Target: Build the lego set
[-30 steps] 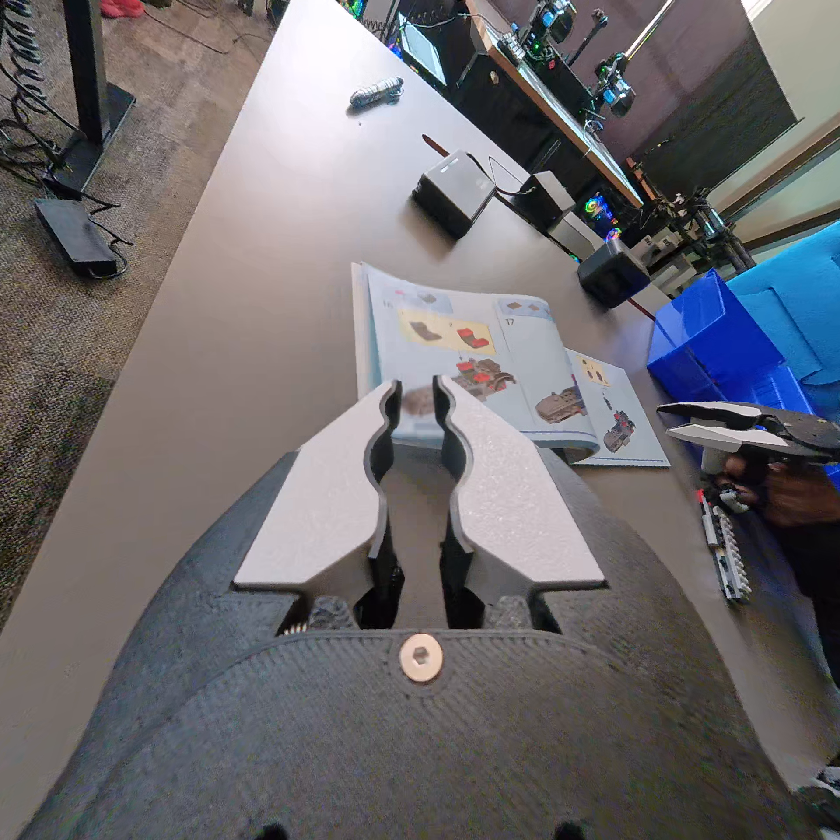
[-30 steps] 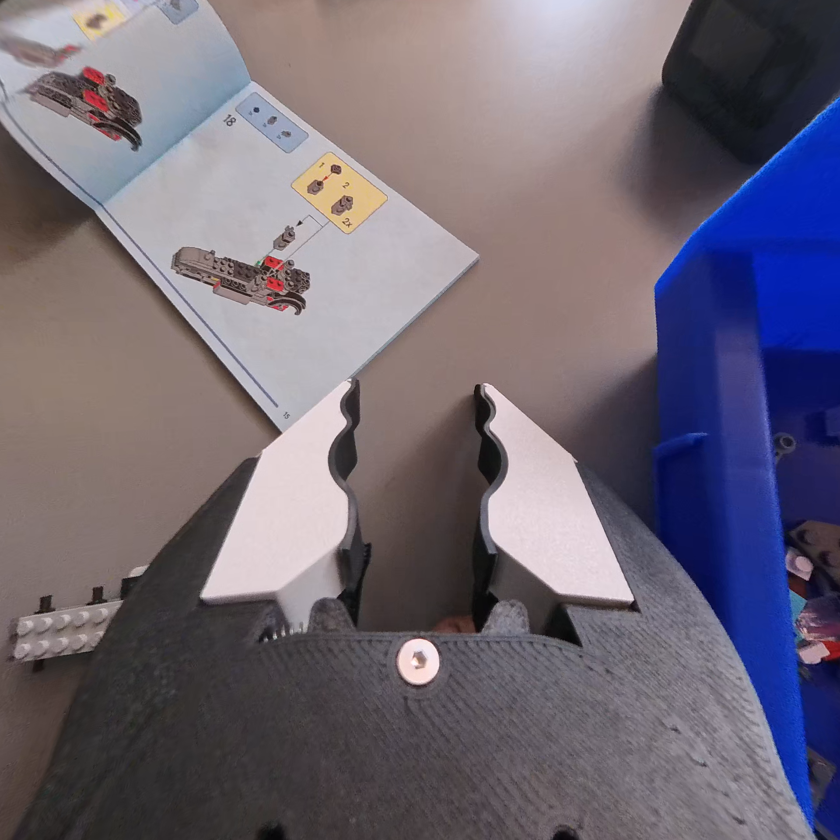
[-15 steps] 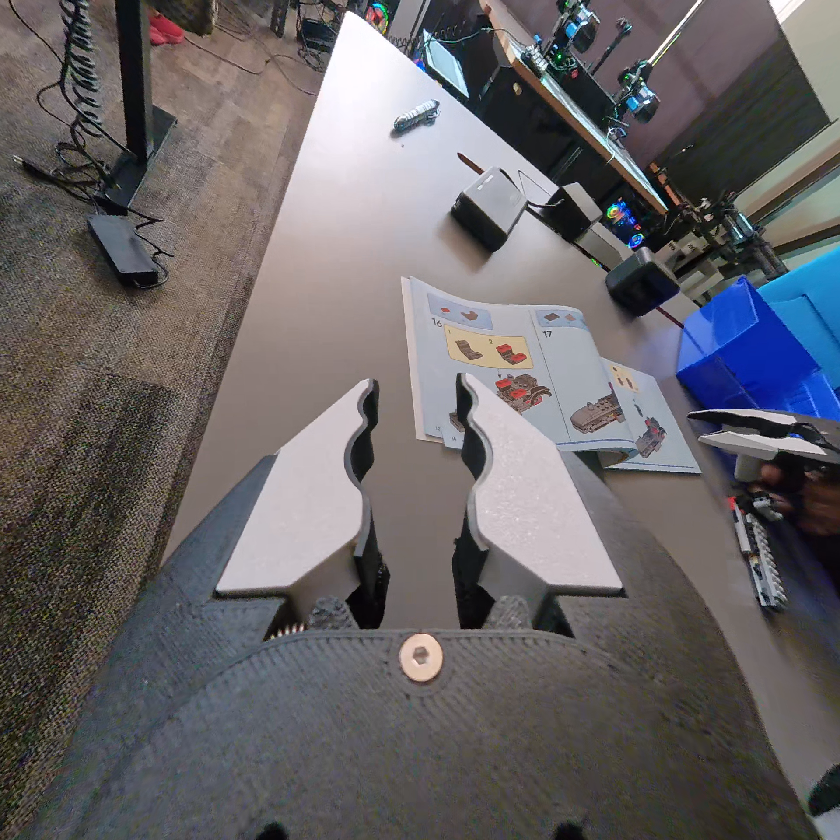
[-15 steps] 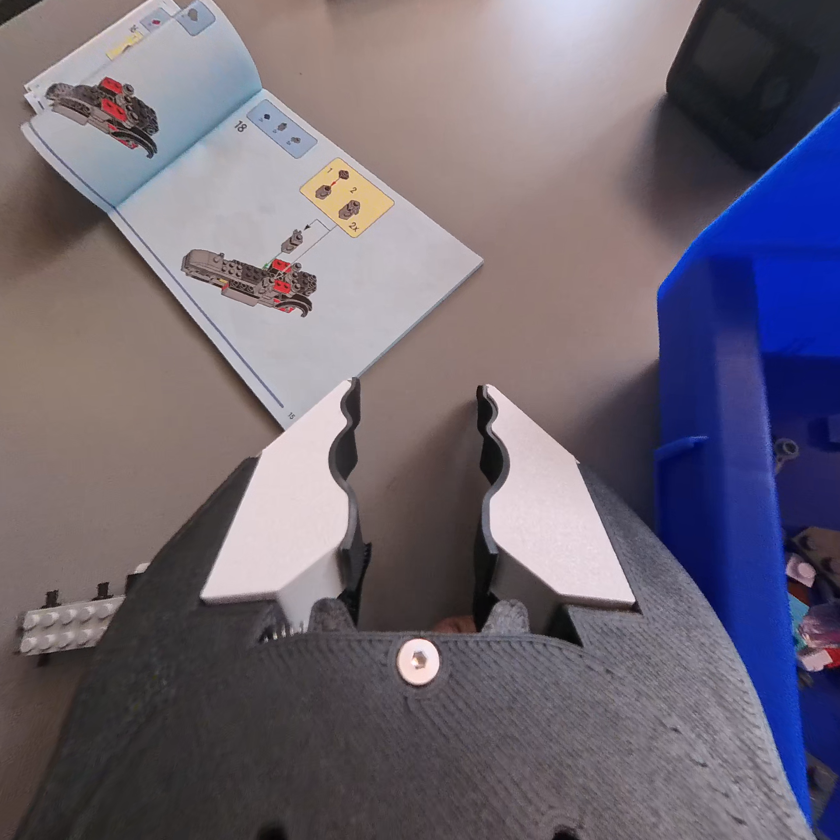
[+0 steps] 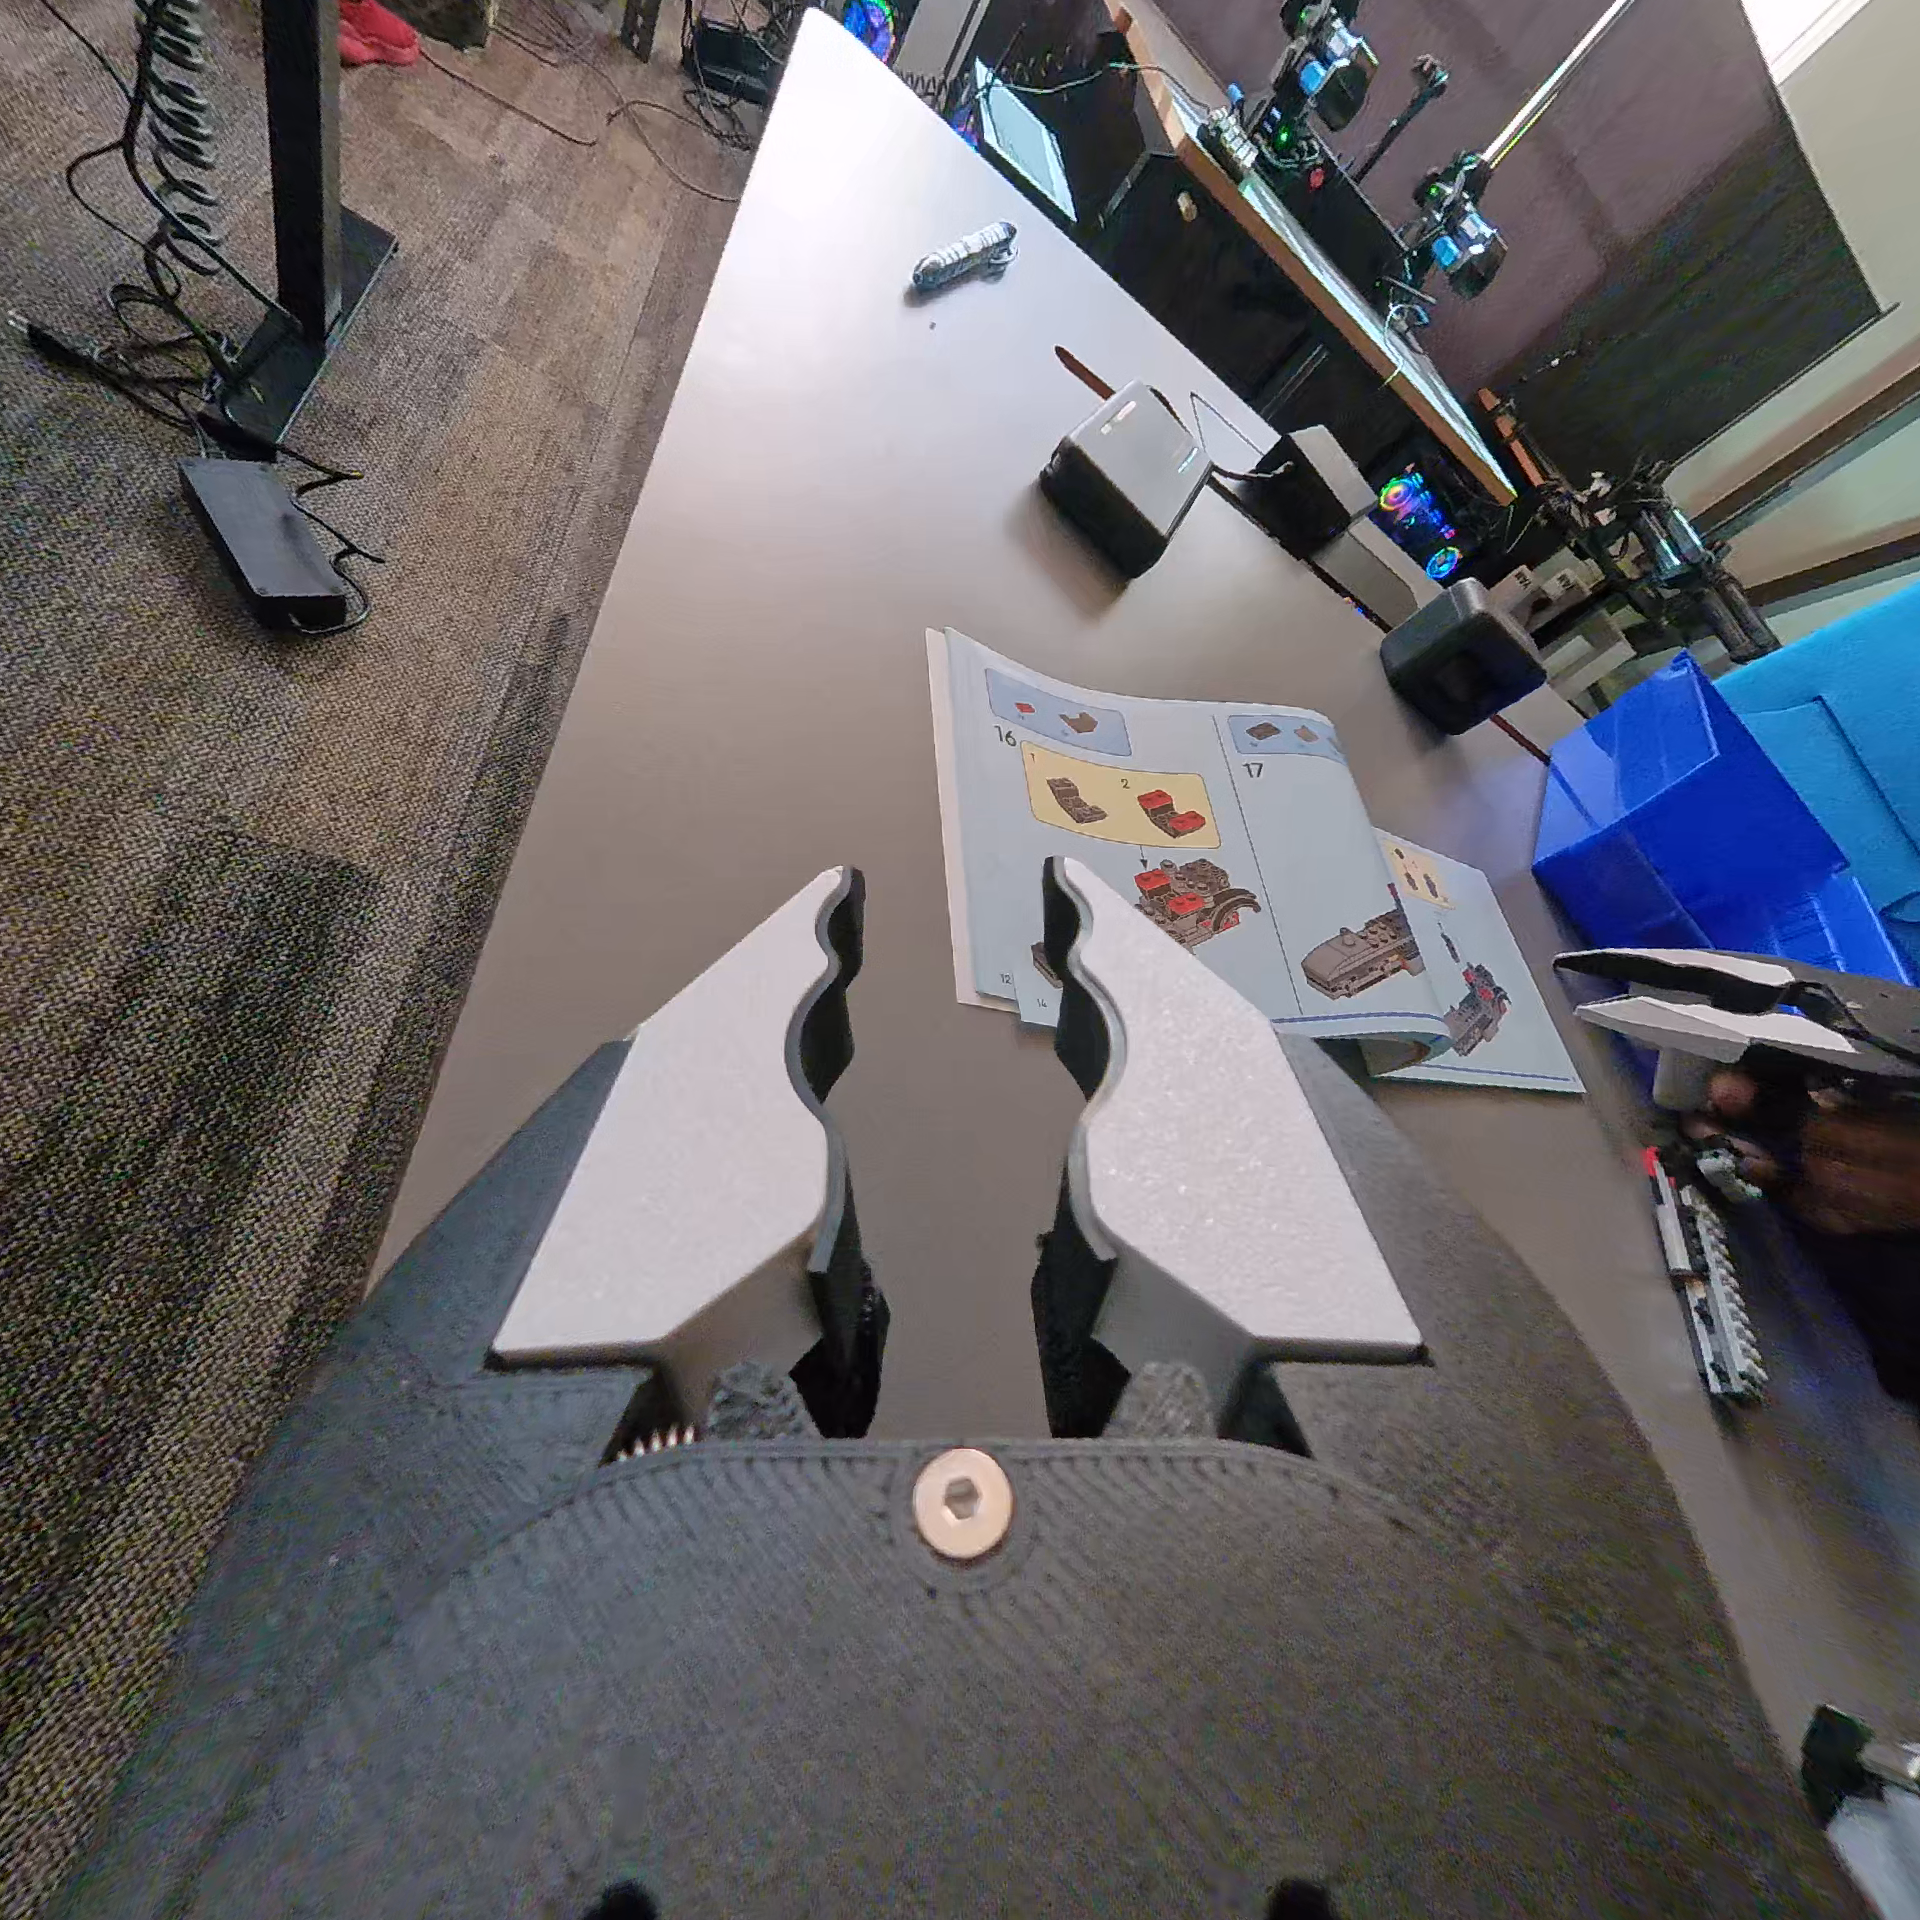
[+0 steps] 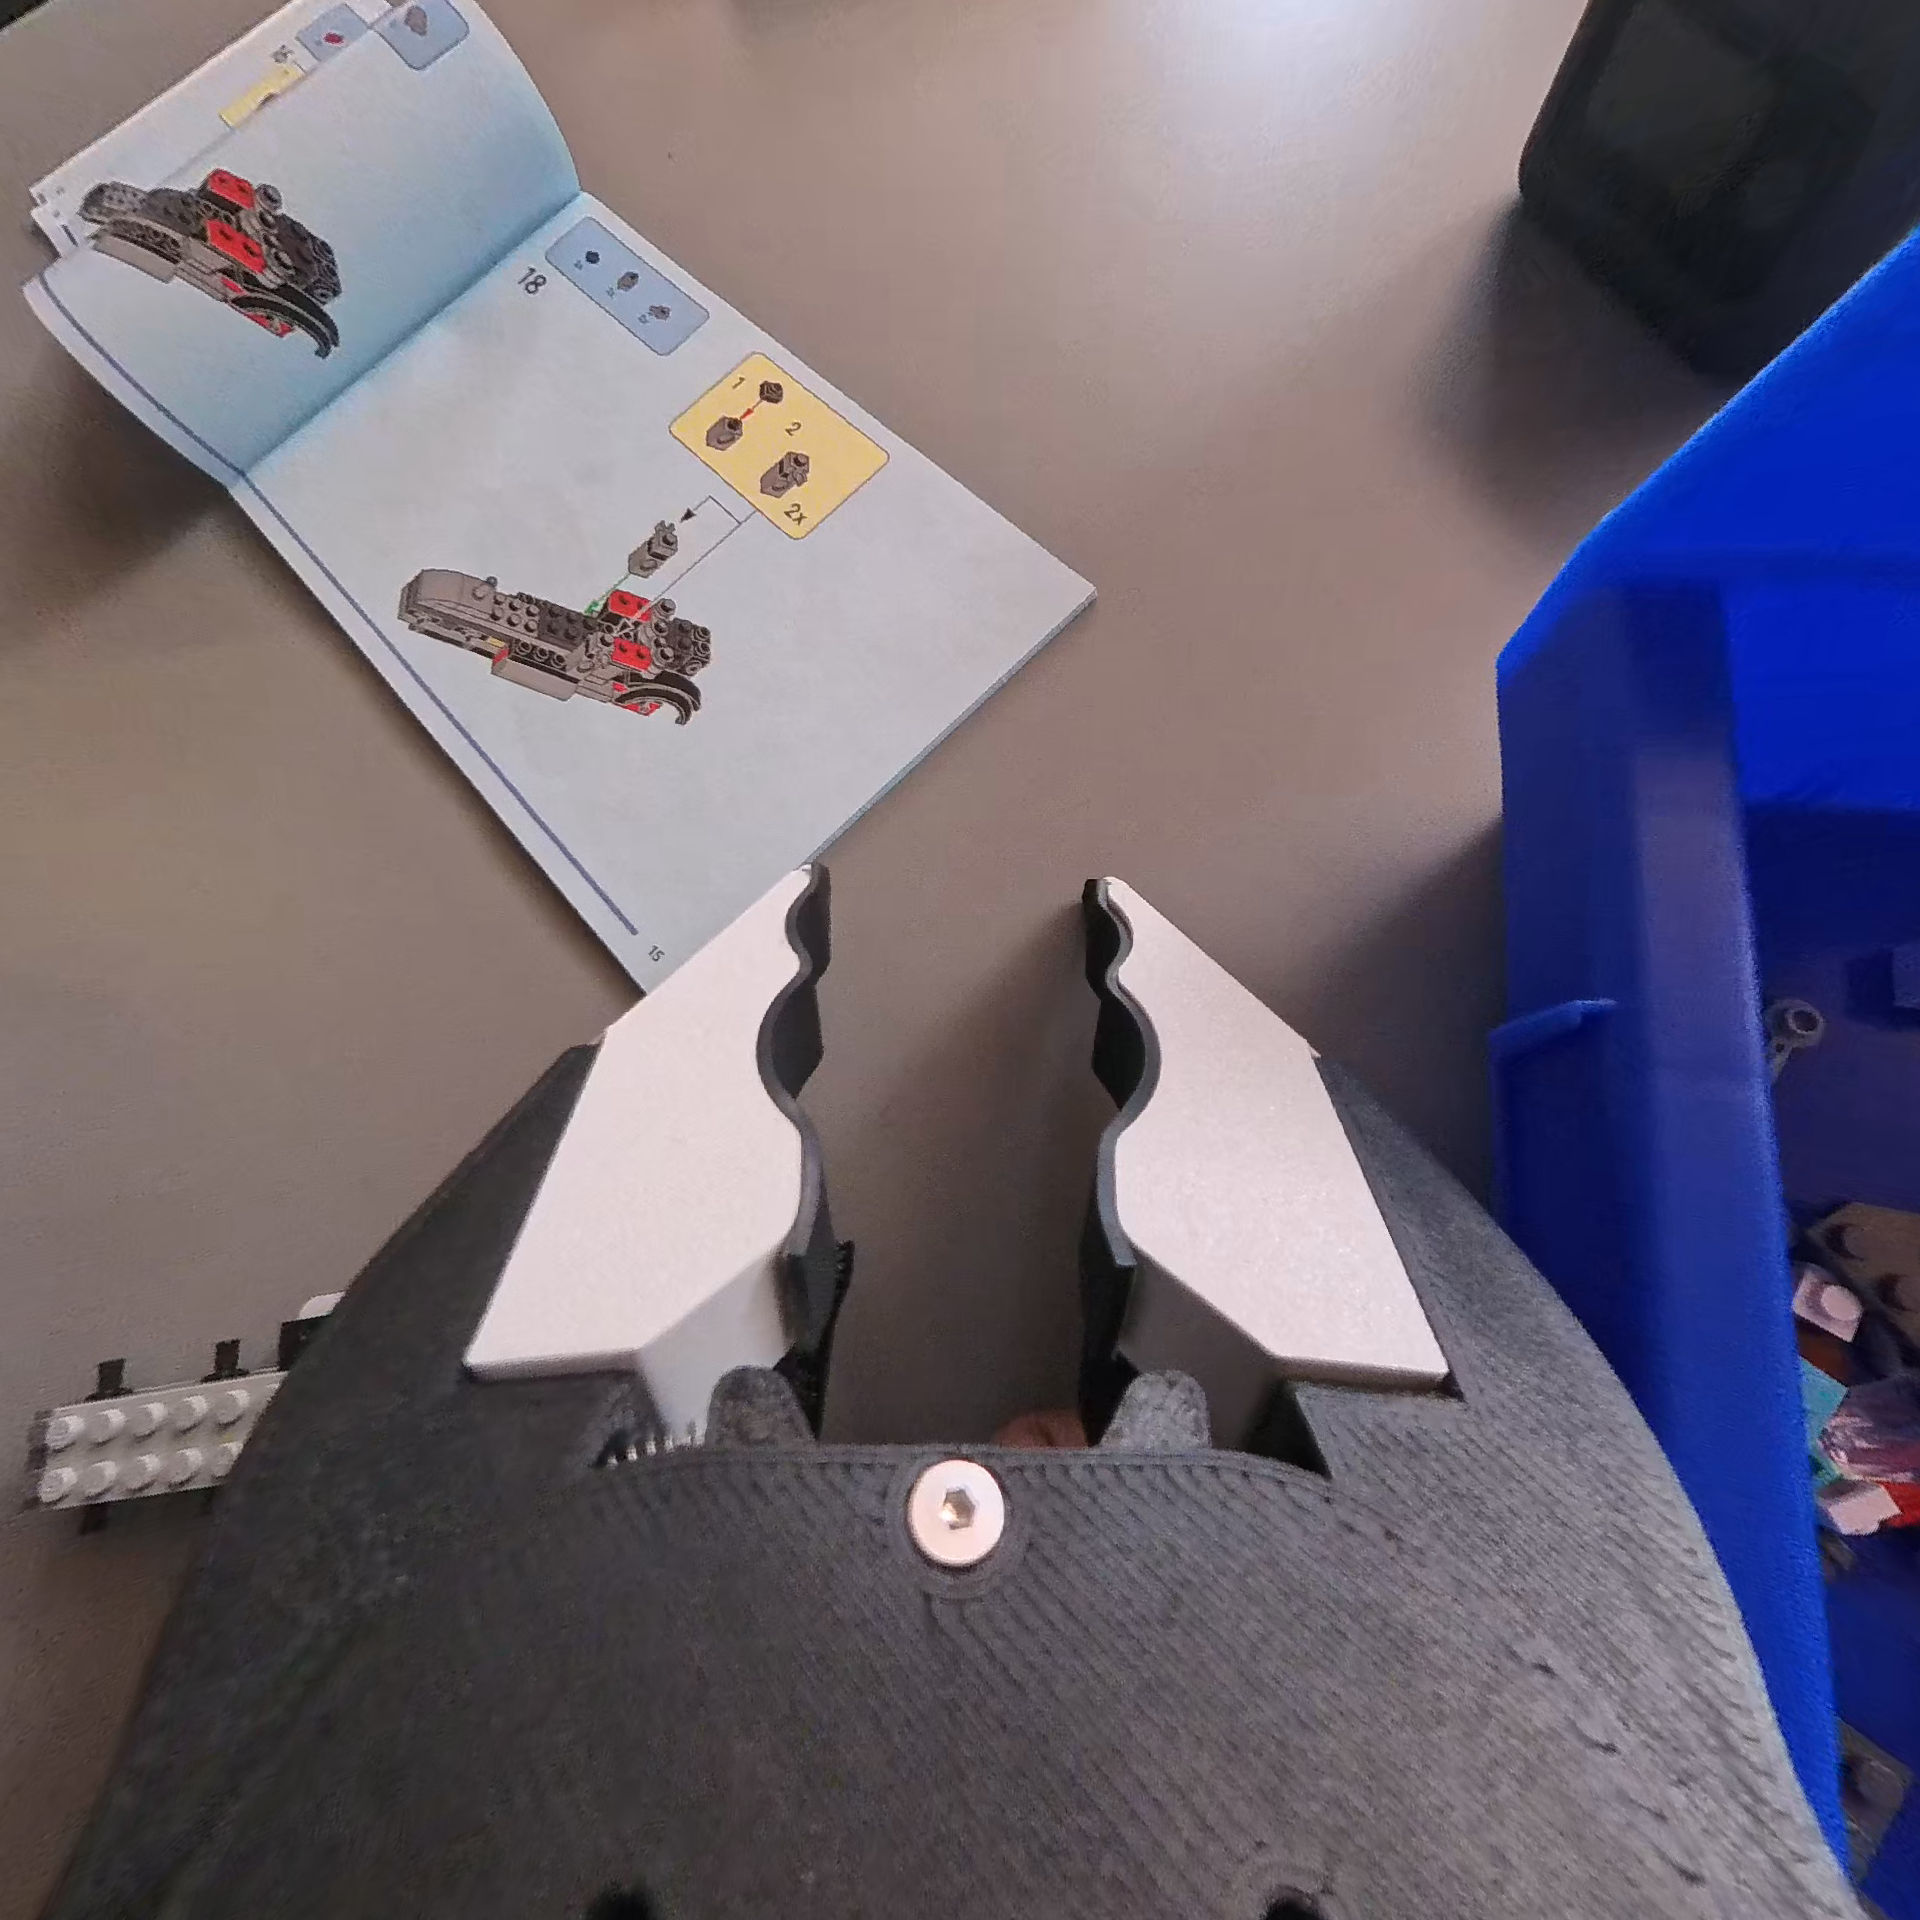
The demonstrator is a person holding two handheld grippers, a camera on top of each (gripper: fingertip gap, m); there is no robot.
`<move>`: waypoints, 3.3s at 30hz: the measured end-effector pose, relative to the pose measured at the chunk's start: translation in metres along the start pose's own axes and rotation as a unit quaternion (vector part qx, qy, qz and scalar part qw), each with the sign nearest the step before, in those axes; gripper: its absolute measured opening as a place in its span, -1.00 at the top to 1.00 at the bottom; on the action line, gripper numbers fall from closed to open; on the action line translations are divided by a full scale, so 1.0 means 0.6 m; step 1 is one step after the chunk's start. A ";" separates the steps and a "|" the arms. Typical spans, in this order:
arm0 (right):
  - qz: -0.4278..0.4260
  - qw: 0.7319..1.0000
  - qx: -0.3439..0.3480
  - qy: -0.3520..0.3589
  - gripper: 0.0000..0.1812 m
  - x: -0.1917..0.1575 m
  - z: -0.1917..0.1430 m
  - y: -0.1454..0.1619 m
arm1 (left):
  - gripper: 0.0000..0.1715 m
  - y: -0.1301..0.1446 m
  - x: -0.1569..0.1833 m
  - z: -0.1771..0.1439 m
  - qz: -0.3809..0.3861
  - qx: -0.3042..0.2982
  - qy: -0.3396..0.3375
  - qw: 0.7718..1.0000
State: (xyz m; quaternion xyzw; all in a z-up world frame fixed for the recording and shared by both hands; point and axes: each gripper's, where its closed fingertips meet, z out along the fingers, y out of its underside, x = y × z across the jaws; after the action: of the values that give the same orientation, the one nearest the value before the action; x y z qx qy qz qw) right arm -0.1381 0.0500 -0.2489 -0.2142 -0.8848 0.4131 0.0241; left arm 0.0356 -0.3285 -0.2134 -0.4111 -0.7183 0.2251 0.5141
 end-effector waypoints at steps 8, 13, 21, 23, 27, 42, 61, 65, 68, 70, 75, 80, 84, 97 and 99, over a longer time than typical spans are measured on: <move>0.003 1.000 0.000 -0.001 0.45 0.001 0.000 0.000 | 0.59 0.000 0.000 -0.001 -0.006 0.002 0.005 1.000; 0.005 1.000 0.000 0.000 0.45 0.002 0.000 -0.001 | 0.59 -0.001 0.000 -0.002 -0.009 0.002 0.008 1.000; 0.007 1.000 0.000 0.002 0.47 0.003 0.000 -0.001 | 0.59 0.000 -0.001 -0.001 -0.013 0.002 0.008 1.000; 0.007 1.000 0.000 0.002 0.47 0.003 0.000 -0.001 | 0.59 0.000 -0.001 0.000 -0.012 0.000 0.006 1.000; 0.007 1.000 0.001 0.000 0.47 0.003 0.000 -0.001 | 0.59 0.002 -0.003 0.002 -0.013 -0.004 0.003 1.000; -0.002 0.999 0.046 -0.012 0.46 -0.004 -0.015 -0.017 | 0.60 0.011 -0.007 0.013 0.007 -0.029 -0.016 0.999; 0.035 0.954 0.298 0.017 0.45 -0.041 -0.243 0.024 | 0.59 0.027 0.017 0.021 0.080 -0.061 -0.008 0.995; 0.069 0.938 0.340 0.014 0.46 -0.029 -0.294 0.045 | 0.59 0.030 0.017 0.022 0.101 -0.064 -0.026 0.992; 0.102 0.916 0.387 -0.007 0.49 -0.019 -0.325 0.047 | 0.59 0.028 0.012 0.021 0.104 -0.060 -0.040 0.992; 0.127 0.906 0.402 -0.024 0.49 -0.010 -0.335 0.047 | 0.59 0.026 0.008 0.020 0.103 -0.057 -0.052 0.992; 0.129 0.912 0.387 -0.032 0.49 -0.012 -0.326 0.049 | 0.59 0.027 0.004 0.020 0.122 -0.056 -0.083 0.987; 0.144 0.918 0.367 -0.026 0.49 -0.007 -0.314 0.051 | 0.59 0.007 0.062 0.036 0.131 -0.026 -0.083 0.988; 0.161 0.918 0.363 -0.024 0.50 0.001 -0.309 0.052 | 0.60 -0.036 0.402 0.146 0.276 -0.053 0.092 0.955; 0.149 0.923 0.347 -0.070 0.49 -0.049 -0.316 0.070 | 0.59 0.309 0.851 0.605 0.492 -0.409 0.201 0.742; 0.151 0.925 0.342 -0.071 0.49 -0.050 -0.315 0.073 | 0.60 0.314 0.842 0.635 0.492 -0.411 0.181 0.746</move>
State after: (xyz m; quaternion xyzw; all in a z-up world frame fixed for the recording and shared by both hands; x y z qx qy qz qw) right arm -0.0534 0.1990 -0.1529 -0.2938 -0.6462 0.7038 -0.0295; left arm -0.3156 0.2302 -0.2154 -0.9123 -0.3324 0.0512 0.2338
